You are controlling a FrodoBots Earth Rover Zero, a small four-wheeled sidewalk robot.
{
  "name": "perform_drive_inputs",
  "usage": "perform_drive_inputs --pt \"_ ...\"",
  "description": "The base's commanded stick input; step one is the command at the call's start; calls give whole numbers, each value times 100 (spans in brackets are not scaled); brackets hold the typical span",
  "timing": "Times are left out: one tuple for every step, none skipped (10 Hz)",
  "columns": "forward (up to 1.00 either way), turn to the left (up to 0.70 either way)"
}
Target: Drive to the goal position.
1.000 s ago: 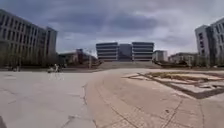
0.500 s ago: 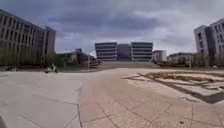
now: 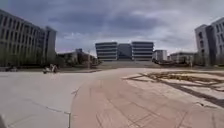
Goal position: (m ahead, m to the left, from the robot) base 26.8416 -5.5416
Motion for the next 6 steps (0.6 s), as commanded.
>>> perform_drive_inputs --pt "70 0" --pt "70 0" --pt "70 0" --pt "70 0" --pt "70 0" --pt "70 0"
